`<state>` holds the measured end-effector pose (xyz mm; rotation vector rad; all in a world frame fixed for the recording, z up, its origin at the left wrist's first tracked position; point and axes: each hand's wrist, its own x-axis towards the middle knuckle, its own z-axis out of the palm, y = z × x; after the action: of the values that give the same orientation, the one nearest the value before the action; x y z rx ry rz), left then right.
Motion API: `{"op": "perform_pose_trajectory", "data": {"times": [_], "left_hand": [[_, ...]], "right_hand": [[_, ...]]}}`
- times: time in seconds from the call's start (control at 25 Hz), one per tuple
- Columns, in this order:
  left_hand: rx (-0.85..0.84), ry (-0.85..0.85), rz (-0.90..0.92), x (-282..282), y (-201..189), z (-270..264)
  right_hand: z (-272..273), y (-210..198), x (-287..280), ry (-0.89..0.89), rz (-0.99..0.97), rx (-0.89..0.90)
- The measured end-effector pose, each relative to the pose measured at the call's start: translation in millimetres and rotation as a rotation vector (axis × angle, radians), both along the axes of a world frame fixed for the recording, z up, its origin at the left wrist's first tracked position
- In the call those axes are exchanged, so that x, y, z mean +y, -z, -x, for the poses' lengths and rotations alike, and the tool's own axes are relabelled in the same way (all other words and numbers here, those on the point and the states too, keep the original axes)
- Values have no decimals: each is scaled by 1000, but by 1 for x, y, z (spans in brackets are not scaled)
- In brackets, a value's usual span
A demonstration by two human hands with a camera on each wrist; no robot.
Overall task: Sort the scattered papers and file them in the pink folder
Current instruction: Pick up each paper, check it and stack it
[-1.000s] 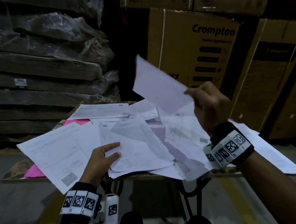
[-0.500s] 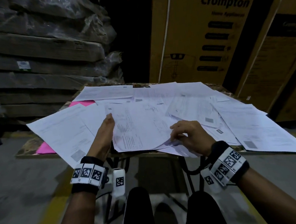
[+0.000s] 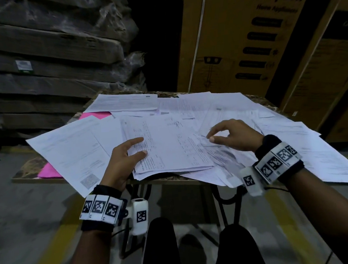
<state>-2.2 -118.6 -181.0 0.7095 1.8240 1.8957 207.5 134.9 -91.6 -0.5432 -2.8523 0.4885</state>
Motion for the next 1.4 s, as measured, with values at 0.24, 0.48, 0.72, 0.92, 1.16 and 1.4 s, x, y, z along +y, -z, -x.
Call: {"op": "perform_pose_trajectory", "data": {"times": [0.24,0.48,0.72,0.92,1.16,1.4], "left_hand": [[-24,7,-10,2,4,3],[-14,5,-5,4,8,6],[20,8,10,3,9,6],[36,16,26,1,6,2],[32,52,47,-4,-4,-4],[62,65,59,-5,-3,-2]], "right_hand": [[10,21,34,67,83,-510],[8,27,21,98,-56,-695],[-3,28,4,86,-105,-504],[-13,25,-12,87,-57,-135],[-9,16,-30,-56,-208,430],[-1,25,-64,-279,-193,380]]}}
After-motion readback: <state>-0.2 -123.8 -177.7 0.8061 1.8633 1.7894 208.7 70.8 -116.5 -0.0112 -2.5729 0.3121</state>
